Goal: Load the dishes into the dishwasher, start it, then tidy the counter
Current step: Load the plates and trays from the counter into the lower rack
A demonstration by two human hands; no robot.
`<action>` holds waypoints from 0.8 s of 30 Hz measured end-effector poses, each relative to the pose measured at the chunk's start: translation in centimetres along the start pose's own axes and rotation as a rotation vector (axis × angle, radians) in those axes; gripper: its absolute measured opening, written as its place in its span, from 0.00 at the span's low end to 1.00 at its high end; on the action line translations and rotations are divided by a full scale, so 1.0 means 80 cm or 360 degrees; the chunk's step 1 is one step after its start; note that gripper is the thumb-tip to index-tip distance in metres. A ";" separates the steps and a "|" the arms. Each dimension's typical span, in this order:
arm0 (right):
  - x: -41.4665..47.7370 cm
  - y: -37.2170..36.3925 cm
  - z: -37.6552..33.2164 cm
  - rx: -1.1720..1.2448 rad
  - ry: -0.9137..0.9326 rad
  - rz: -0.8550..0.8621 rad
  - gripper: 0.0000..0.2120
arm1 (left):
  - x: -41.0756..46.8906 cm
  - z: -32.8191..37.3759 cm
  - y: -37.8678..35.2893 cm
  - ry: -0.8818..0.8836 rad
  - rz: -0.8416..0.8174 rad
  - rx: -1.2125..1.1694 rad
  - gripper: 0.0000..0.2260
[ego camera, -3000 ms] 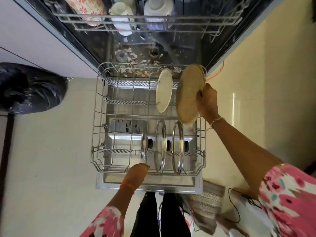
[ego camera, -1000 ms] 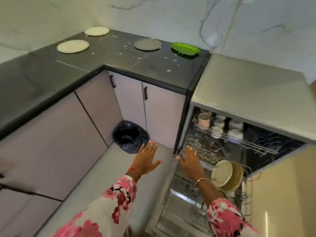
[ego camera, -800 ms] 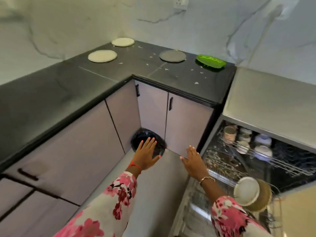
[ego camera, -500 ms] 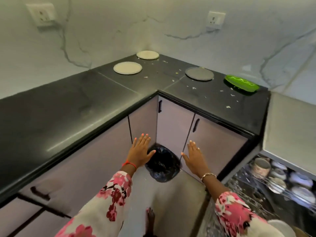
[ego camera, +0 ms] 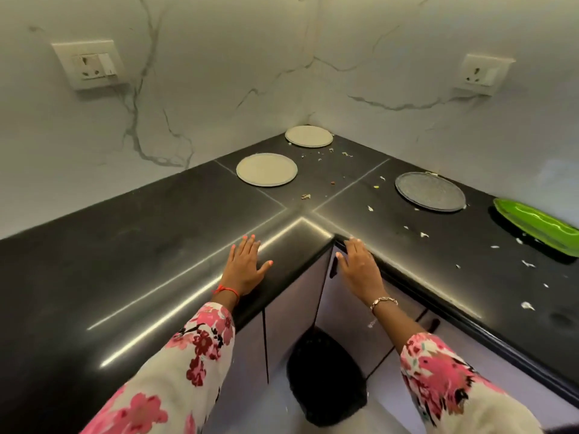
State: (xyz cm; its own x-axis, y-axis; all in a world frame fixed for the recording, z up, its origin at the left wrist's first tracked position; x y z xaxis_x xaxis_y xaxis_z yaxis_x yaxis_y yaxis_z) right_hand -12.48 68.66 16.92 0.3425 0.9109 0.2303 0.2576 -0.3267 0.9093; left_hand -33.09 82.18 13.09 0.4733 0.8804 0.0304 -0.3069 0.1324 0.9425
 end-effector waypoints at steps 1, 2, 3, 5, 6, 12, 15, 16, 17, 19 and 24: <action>0.026 0.000 -0.004 -0.0006 0.0012 0.0028 0.18 | 0.024 -0.009 0.003 0.0022 -0.0003 0.0002 0.28; 0.050 -0.001 -0.008 -0.0016 0.0028 0.0050 0.16 | 0.045 -0.018 0.004 0.0049 -0.0011 0.0007 0.29; 0.075 -0.006 -0.011 -0.0024 0.0027 0.0043 0.16 | 0.068 -0.027 0.005 0.0069 -0.0022 0.0010 0.29; 0.117 -0.016 -0.015 -0.0018 -0.0022 -0.0015 0.15 | 0.107 -0.043 0.006 0.0100 -0.0067 0.0002 0.29; 0.141 -0.023 -0.015 -0.0014 -0.0042 -0.0028 0.15 | 0.131 -0.052 0.006 0.0114 -0.0096 -0.0011 0.29; 0.260 -0.061 -0.015 0.0033 -0.0130 -0.0079 0.15 | 0.250 -0.080 -0.001 0.0143 -0.0193 -0.0024 0.30; 0.307 -0.073 -0.010 0.0086 -0.0266 -0.0084 0.17 | 0.290 -0.089 -0.014 0.0216 -0.0272 -0.0059 0.31; 0.324 -0.075 -0.010 0.0109 -0.0304 -0.0070 0.18 | 0.301 -0.093 -0.020 0.0262 -0.0290 -0.0084 0.32; 0.338 -0.077 -0.010 0.0128 -0.0333 -0.0053 0.18 | 0.307 -0.096 -0.027 0.0302 -0.0293 -0.0089 0.32; 0.365 -0.084 -0.009 0.0164 -0.0389 -0.0039 0.17 | 0.312 -0.098 -0.036 0.0339 -0.0198 -0.0020 0.32; 0.421 -0.126 0.005 0.0368 -0.0628 -0.0156 0.17 | 0.311 -0.096 -0.036 0.0323 0.0010 0.0058 0.41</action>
State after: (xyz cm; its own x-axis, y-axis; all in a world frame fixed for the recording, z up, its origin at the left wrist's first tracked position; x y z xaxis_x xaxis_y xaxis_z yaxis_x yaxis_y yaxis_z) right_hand -3.17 102.52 15.35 0.6125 0.7893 -0.0432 0.4851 -0.3322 0.8089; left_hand -26.79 107.17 8.59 0.2940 0.9554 -0.0279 -0.2777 0.1133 0.9540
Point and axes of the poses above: each hand's wrist, its own x-axis towards the middle knuckle, its own y-axis out of the back of the hand, z = x × y, the point moved 10 cm from there along x, towards the middle knuckle, and after that the axes turned 8 degrees about y, right-handed, at the moved point
